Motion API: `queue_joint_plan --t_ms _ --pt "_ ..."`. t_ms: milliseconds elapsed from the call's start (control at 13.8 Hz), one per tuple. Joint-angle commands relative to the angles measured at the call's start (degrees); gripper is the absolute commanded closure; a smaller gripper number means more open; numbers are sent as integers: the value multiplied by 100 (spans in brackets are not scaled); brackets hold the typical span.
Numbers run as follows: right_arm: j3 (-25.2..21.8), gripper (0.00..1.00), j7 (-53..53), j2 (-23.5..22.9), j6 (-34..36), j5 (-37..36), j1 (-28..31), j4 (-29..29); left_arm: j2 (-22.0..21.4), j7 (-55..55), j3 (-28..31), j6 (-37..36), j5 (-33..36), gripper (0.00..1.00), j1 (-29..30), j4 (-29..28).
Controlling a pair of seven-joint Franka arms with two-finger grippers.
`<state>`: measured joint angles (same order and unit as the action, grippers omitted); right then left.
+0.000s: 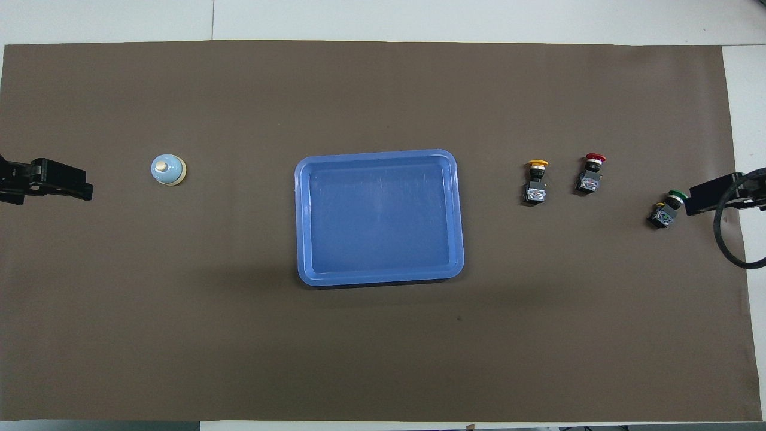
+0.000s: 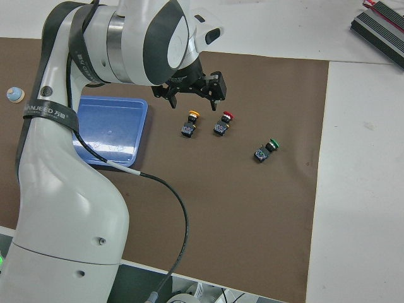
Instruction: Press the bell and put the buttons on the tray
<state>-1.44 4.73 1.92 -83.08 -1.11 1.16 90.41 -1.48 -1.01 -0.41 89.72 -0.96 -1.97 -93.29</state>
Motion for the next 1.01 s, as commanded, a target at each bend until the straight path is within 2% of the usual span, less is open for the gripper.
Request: queue_joint_plan --t_ms 0,289,362,434,579,651,723,940 --pt "-6 0 81 116 64 50 42 90 -63 13 32 79 34 0 -49 -32" --pt "-6 0 81 116 64 50 42 90 -55 -49 32 246 52 0 -84 -58" --pt "-6 0 90 116 64 50 42 90 -63 -66 32 517 61 8 -84 -128" --pt "-6 0 81 116 64 50 42 90 -55 -49 32 703 61 27 -84 -233" --pt "-6 0 81 116 64 50 42 90 190 -49 32 1027 61 78 -93 -277" --pt "-6 0 90 116 64 50 42 90 270 -49 32 1221 61 97 -84 -339" --pt "-6 0 90 116 64 50 42 90 358 -49 32 1319 61 100 -75 -365" --pt "-6 0 81 116 64 50 42 90 508 -40 32 1443 69 100 -5 -357"
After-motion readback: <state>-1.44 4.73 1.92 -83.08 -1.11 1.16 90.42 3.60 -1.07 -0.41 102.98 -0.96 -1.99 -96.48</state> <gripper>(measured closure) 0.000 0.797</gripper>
